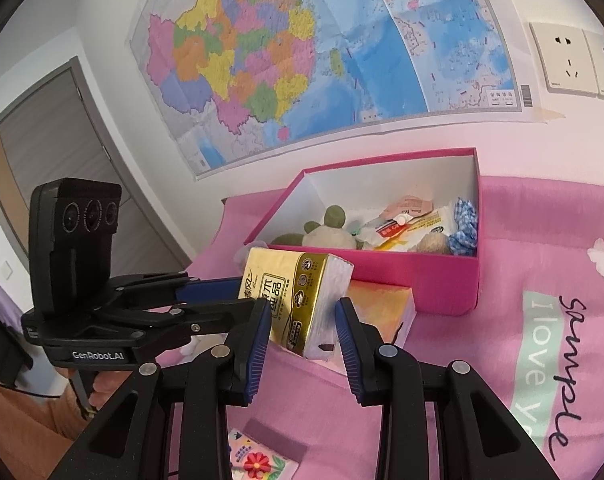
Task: Organize soft objects
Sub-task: 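Carry the yellow tissue pack over the pink box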
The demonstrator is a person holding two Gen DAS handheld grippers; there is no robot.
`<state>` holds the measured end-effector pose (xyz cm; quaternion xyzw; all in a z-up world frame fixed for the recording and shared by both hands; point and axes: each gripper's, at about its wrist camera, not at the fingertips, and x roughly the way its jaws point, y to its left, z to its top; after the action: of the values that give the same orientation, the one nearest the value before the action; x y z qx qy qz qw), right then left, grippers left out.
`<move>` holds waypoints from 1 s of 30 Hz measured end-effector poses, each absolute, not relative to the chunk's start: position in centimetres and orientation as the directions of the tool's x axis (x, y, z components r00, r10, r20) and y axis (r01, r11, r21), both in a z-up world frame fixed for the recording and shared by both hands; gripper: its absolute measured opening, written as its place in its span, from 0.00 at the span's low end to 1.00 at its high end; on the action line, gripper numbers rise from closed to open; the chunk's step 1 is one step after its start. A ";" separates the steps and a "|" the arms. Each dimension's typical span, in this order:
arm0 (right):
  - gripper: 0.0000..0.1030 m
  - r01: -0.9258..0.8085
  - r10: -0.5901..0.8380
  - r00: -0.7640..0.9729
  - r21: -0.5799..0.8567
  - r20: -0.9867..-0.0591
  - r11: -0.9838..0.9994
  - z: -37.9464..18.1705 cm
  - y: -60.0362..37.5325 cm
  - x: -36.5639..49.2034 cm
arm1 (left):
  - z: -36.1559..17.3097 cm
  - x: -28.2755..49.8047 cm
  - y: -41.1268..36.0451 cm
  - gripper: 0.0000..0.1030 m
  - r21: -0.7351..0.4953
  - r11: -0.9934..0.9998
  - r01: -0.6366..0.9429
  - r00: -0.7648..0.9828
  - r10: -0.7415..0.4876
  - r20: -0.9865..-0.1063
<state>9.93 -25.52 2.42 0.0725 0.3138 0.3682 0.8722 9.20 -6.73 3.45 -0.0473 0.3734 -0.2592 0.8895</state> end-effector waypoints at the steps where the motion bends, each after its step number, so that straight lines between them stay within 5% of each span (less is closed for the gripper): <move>1: 0.33 -0.597 0.689 0.533 0.358 -0.492 0.718 2.5 -25.5 10.0 | 3.5 9.2 -6.8 0.37 -0.277 0.862 0.426 0.588 -0.496 -0.639; 30: 0.33 -0.596 0.691 0.548 0.359 -0.472 0.718 3.4 -25.6 11.8 | 4.1 11.2 -7.3 0.37 -0.245 0.876 0.415 0.607 -0.467 -0.642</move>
<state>11.79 -25.62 3.45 0.0783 0.3023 0.3671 0.8762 11.24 -7.32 4.12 -0.0356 0.3683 -0.2462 0.8958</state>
